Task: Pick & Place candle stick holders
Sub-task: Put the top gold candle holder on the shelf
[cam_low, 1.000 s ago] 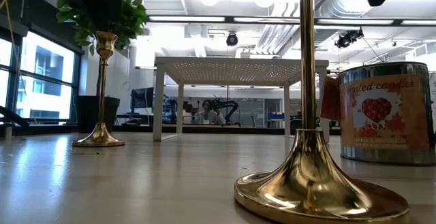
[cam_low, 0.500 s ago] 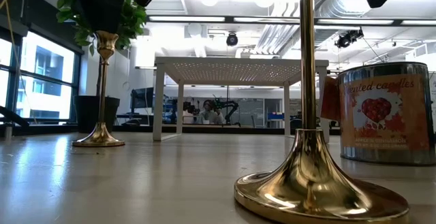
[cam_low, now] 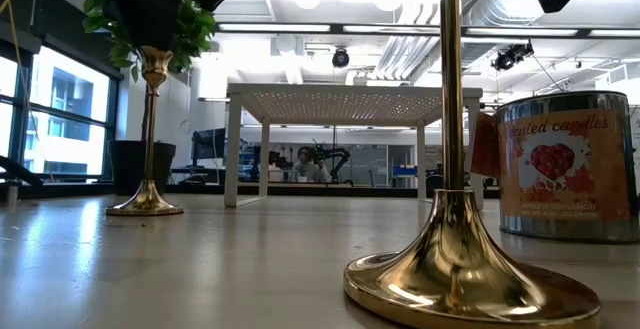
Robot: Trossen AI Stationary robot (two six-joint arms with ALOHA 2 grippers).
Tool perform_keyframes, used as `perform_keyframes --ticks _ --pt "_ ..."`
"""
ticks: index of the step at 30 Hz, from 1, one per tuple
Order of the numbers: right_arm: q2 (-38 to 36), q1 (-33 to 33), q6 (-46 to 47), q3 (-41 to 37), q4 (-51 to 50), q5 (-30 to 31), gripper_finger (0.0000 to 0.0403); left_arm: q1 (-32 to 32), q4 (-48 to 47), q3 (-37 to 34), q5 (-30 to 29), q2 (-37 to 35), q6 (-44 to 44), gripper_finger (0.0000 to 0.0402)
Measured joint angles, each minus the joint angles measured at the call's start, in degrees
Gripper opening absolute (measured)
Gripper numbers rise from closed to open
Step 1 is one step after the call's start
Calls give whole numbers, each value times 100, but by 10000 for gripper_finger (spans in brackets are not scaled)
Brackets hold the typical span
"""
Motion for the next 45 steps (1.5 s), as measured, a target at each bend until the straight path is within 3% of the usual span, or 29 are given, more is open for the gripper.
perform_keyframes --ticks 24,33,45 --pt "0 -1 13 0 3 68 108 0 -115 2 -20 383 297 201" --pt "0 -2 11 0 4 68 108 0 -115 2 -74 384 398 138" --pt "0 0 110 0 4 62 108 0 -113 2 69 384 590 137"
